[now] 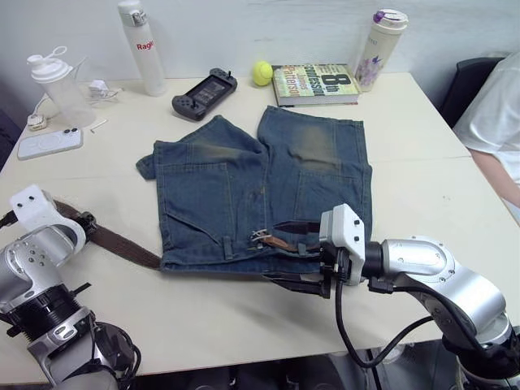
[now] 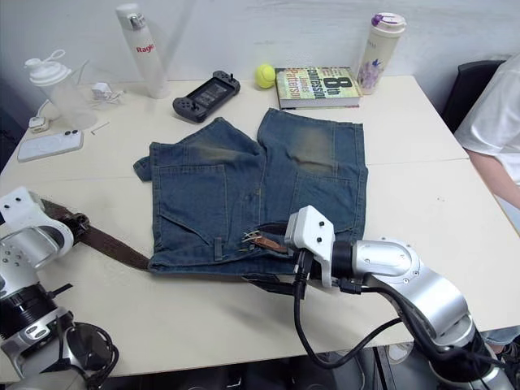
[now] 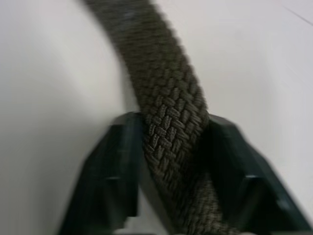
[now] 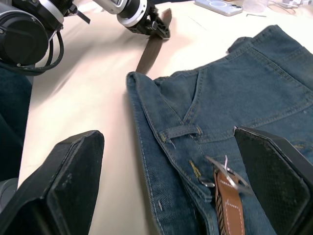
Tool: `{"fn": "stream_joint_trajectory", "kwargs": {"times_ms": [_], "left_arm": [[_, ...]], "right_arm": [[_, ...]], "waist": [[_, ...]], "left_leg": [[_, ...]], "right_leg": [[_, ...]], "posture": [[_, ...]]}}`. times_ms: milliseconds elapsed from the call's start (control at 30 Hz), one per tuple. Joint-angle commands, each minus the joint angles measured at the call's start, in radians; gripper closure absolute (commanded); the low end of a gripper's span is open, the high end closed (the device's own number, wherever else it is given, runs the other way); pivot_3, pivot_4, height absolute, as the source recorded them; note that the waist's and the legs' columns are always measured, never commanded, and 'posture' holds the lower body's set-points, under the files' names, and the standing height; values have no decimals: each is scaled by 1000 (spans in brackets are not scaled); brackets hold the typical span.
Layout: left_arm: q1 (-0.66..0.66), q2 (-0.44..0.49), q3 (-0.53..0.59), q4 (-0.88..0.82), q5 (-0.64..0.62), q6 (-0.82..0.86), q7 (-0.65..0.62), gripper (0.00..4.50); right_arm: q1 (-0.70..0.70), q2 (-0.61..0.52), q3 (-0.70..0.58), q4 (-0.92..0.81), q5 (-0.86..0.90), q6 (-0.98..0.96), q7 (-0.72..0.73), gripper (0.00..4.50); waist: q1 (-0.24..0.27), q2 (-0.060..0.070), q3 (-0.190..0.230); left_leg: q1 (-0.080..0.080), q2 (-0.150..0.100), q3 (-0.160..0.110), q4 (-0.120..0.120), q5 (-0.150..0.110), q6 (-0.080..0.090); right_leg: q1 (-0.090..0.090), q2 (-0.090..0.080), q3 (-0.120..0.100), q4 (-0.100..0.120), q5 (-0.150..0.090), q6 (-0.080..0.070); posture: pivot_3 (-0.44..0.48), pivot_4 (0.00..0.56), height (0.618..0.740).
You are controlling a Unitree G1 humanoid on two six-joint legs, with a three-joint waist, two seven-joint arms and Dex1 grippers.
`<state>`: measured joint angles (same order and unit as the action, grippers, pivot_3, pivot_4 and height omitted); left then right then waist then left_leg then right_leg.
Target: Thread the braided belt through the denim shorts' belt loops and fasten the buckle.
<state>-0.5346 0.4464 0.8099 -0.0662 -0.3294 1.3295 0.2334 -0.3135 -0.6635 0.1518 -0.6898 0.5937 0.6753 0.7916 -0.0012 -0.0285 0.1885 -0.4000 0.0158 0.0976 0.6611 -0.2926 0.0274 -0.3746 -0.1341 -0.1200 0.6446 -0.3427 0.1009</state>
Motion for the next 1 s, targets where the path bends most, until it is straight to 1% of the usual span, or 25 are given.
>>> {"fn": "stream_joint_trajectory", "kwargs": {"times_ms": [33, 67, 100, 133, 200, 233, 267, 333, 367, 400, 467, 533, 567, 633, 700, 800, 900, 1000], "left_arm": [[31, -4, 6, 22, 30, 19, -1, 3946], [30, -6, 6, 19, 33, 20, -3, 4305], [29, -7, 7, 17, 35, 22, -4, 4477], [29, -13, 2, -1, 25, -9, -19, 4475], [58, -3, -80, -79, -1, -161, -120, 4475], [66, -2, -103, -104, -12, -205, -153, 4475], [86, 16, -152, -140, -24, -263, -220, 4475], [151, 82, -274, -203, -1, -404, -356, 4475], [194, 125, -346, -240, 25, -505, -438, 4475], [243, 181, -425, -281, 69, -639, -527, 4475], [306, 263, -530, -325, 134, -847, -646, 4475], [328, 304, -581, -344, 165, -980, -709, 4475], [338, 325, -598, -350, 171, -1036, -751, 4475], [365, 376, -636, -350, 195, -1150, -839, 4475], [381, 414, -676, -344, 213, -1227, -910, 4475], [381, 437, -727, -336, 228, -1289, -977, 4475], [355, 410, -743, -324, 222, -1308, -983, 4475], [334, 376, -742, -321, 209, -1298, -972, 4475]], "right_arm": [[-10, 2, -20, -9, 7, -16, 1, 0], [-10, 2, -21, -8, 6, -17, 1, 0], [-10, 3, -21, -8, 7, -17, 1, 0], [-9, 4, -23, -8, 9, -17, 0, 0], [-9, 5, -22, -4, 5, -16, -4, 0], [-8, 5, -21, -4, 3, -16, -6, 0], [-6, 3, -20, -4, -1, -15, -8, 0], [0, -1, -25, -7, -2, -13, -11, 0], [2, 0, -28, -7, -2, -13, -15, 0], [2, 0, -31, -5, -6, -14, -21, 0], [1, 1, -34, -1, -13, -17, -29, 0], [-4, 3, -37, 4, -30, -23, -43, 0], [-14, 4, -32, 14, -68, -41, -64, 0], [-53, -6, 9, 61, -230, -143, -118, 0], [-102, -10, 60, 114, -409, -278, -175, 0], [-119, 5, 124, 159, -579, -434, -221, 0], [-100, 39, 189, 154, -677, -518, -240, 0], [-74, 68, 239, 157, -745, -531, -239, 0]], "waist": [[1, 0, 0], [1, 0, 0], [1, 0, 0], [1, 0, 0], [2, 0, 0], [1, 0, 0], [1, -1, 0], [5, -1, 0], [4, -1, 0], [2, -1, 0], [-1, 0, 0], [0, 1, 1], [0, 2, 2], [-2, 3, 2], [-6, 4, 2], [-3, 5, 3], [-1, 5, 3], [1, 5, 3]], "left_leg": [[0, 0, 0, 0, 0, 0], [0, 0, 0, 0, 0, 0], [0, 0, 0, 0, 0, 0], [0, 0, 0, 0, 0, 0], [0, 0, 0, 0, 0, 0], [0, 0, 0, 0, 0, 0], [0, 0, 0, 0, 0, 0], [-3, 0, -2, 1, 0, 0], [-4, 0, -3, 2, 0, 0], [-4, 0, -3, 1, 0, 0], [-4, -1, -2, 1, 0, 0], [-4, 0, -1, 0, 0, 0], [-4, 0, -1, -1, 0, 0], [-4, 0, -1, -1, 0, 0], [-4, 0, 1, -1, 0, 0], [-4, 1, 2, -3, 0, 0], [-4, 1, 2, -4, 1, 1], [-5, 0, 2, -3, 1, 2]], "right_leg": [[0, 0, 0, 0, 0, 0], [0, 0, 0, 0, 0, 0], [0, -1, 0, 0, 0, 0], [0, -1, 0, 0, 0, 0], [0, -1, 0, 0, 0, 0], [0, -1, 0, 0, 0, 0], [0, -1, 0, 0, 0, 0], [-1, 0, 0, -1, 0, 0], [-1, -1, 0, -2, 0, -1], [-1, -1, 0, -2, 0, -1], [-1, -1, 0, -5, 1, -1], [0, -1, 0, -8, 1, -2], [0, -1, 0, -9, 1, -2], [-1, -2, 0, -10, 1, -2], [-2, -1, 1, -9, 1, -2], [-3, 0, 1, -7, 1, -2], [-3, 1, 0, -8, 1, -2], [-2, 2, -1, -8, 1, -2]], "posture": [[0, 150, 740], [0, 150, 740], [0, 150, 740], [0, 150, 740], [0, 150, 740], [0, 150, 740], [0, 150, 740], [0, 150, 740], [0, 150, 740], [0, 150, 740], [0, 150, 740], [0, 150, 740], [0, 150, 740], [0, 150, 740], [0, 150, 740], [0, 150, 740], [0, 150, 740], [0, 150, 740]]}}
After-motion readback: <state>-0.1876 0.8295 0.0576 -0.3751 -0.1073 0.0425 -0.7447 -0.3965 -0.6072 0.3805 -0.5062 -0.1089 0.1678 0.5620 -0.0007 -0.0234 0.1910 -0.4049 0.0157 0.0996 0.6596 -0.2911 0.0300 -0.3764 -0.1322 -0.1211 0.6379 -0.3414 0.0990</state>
